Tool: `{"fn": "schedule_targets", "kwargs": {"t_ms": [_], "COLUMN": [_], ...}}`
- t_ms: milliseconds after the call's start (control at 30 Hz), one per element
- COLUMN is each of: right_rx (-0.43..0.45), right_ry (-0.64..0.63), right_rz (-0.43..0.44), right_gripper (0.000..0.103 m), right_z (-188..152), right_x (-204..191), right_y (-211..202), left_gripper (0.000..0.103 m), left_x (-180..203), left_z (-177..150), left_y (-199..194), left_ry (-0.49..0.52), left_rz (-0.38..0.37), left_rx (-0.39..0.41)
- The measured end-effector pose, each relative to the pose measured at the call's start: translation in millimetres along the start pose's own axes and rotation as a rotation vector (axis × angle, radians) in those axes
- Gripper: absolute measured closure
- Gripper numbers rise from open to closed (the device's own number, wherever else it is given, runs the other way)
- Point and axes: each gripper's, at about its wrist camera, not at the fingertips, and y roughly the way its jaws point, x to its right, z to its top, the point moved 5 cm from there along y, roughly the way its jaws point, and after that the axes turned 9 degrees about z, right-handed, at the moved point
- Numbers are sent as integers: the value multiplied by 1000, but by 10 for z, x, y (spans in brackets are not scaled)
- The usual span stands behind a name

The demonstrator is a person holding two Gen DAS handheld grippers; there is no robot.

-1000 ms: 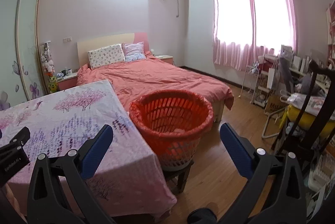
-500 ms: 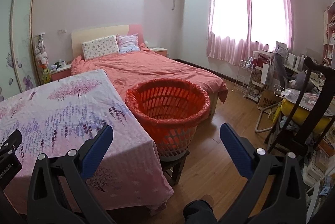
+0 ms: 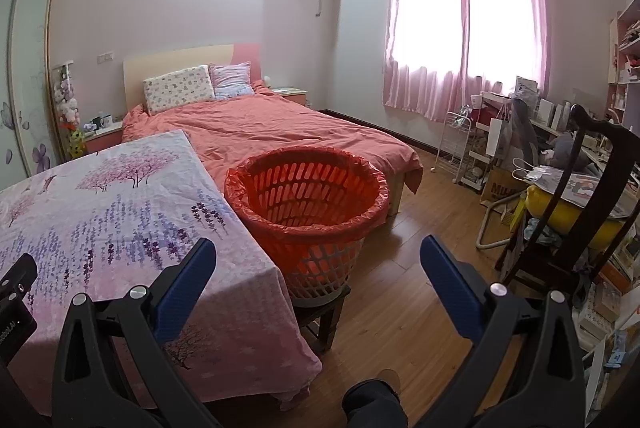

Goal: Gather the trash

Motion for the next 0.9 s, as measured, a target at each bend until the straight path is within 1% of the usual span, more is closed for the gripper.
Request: {"fn": "schedule_targets", "kwargs": {"t_ms": [267,500,900], "right_rx": [-2,-5,-7], "right_ry": [9,8,12], "right_rz": [-3,-2,-2], "right_gripper": [2,2,2], "right_z": [12,10,-8], "right_x": [32,30,15], "right_y": [13,25,48], "left_gripper": [4,4,4], "left_x": [118,192,251], "left_z": [58,89,126], "left_y": [-40,-40,-63], "left_ry": [28,49,53], "left_rz": [19,42,19], "left_rx": [27,30,38]}}
